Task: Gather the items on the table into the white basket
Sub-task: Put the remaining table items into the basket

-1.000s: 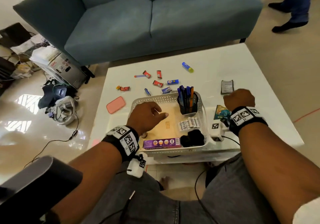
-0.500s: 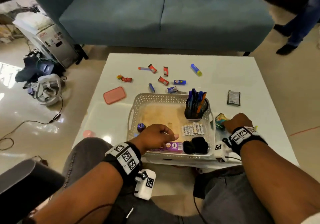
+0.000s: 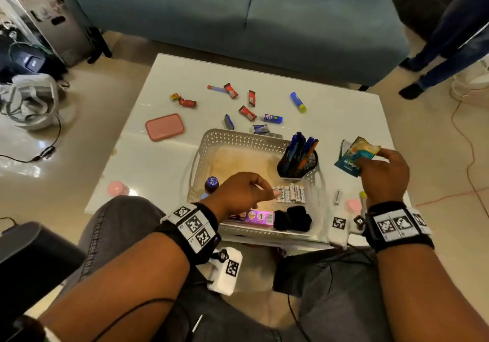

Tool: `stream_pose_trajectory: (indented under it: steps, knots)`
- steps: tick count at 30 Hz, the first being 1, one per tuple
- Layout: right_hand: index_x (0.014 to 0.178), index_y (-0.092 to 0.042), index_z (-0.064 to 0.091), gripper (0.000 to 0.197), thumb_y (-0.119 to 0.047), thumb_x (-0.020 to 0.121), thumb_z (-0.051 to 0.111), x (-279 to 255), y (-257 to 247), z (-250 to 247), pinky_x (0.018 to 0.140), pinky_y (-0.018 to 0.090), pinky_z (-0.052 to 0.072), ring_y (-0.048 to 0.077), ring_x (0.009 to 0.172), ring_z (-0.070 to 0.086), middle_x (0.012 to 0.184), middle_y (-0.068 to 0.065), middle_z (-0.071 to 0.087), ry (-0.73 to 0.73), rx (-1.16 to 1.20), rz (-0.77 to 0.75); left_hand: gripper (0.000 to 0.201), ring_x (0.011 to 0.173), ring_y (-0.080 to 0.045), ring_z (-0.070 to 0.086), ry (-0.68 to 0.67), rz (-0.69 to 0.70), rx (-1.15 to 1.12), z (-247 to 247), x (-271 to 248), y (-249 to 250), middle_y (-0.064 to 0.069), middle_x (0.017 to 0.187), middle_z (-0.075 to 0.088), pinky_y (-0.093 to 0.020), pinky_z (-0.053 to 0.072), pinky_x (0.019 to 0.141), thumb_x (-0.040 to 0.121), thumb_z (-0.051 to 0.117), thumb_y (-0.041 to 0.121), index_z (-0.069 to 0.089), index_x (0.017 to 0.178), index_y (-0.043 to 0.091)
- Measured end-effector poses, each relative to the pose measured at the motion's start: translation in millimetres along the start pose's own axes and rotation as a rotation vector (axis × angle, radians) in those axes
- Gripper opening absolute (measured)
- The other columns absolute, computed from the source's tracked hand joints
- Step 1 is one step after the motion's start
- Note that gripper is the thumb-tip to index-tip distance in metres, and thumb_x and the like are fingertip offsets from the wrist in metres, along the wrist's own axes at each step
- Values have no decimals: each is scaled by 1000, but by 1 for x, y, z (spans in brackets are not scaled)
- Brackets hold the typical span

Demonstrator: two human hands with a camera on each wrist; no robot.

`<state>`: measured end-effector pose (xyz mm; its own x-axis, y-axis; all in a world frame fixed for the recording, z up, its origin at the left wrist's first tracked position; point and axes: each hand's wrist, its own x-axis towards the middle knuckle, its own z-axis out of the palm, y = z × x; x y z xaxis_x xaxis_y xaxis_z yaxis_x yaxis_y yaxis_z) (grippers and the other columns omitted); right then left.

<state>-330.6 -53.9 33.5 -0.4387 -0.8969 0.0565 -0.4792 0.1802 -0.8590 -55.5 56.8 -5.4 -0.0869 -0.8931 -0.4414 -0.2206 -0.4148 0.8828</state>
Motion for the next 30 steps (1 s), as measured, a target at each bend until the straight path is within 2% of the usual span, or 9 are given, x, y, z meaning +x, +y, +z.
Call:
stream_pose_trajectory:
  steps: [2,4,6,8,12,17,23,27,30]
  knots:
    - [106,-9,66,33,-3,75,74,-29,-19,2,57,22,49,14,71,67,91,11,74,-152,145,12,34,69,-13,70,33,33,-31,0,3,6,-2,92,76,-32,53,66,82,77,52,72,95,21]
    - [105,-9,67,28,2,79,73,-63,-32,13,53,20,47,8,63,67,88,10,75,-469,166,9,37,67,-13,69,54,47,-103,3,6,12,-2,93,76,-33,52,66,86,71,55,71,99,20]
    - [105,-13,69,26,-2,82,76,-86,-29,30,58,27,54,20,71,72,87,12,75,-764,103,-37,36,69,-13,67,79,54,-146,6,7,15,1,92,75,-30,53,67,92,66,53,72,104,20]
    - [105,-13,70,23,-7,84,77,-95,-23,43,66,34,59,27,75,73,85,17,74,-881,78,-49,25,78,-12,70,132,122,-118,9,9,13,8,90,76,-27,55,73,97,64,42,75,107,22]
    - [93,-2,67,13,-15,92,70,-97,-17,53,47,16,43,3,53,59,68,2,67,-926,120,96,18,90,-13,74,187,158,-27,6,15,0,6,92,79,-34,56,82,99,63,35,78,101,25]
    - [76,-5,66,18,-17,89,73,-91,-5,67,46,18,45,21,65,63,77,14,69,-874,57,185,24,64,2,65,170,104,60,6,18,-4,12,71,72,-22,47,61,101,60,33,73,82,25]
    - [82,-8,73,19,-20,94,67,-87,-3,73,61,25,52,12,66,65,77,5,72,-845,34,108,30,93,-32,73,111,-3,0,10,21,-9,-8,91,78,-50,57,85,102,57,36,76,95,14]
    - [74,-12,74,18,-18,90,71,-82,-2,75,72,34,51,13,69,62,74,4,71,-871,58,69,39,65,-17,65,191,-15,-17,11,21,-4,-1,70,69,-44,58,71,101,58,43,71,78,13]
    - [74,-7,74,19,-18,89,72,-82,-5,75,63,20,48,3,58,58,65,-5,67,-865,24,41,49,57,-17,50,283,54,46,9,24,-4,-9,61,58,-38,43,61,102,55,42,65,72,5]
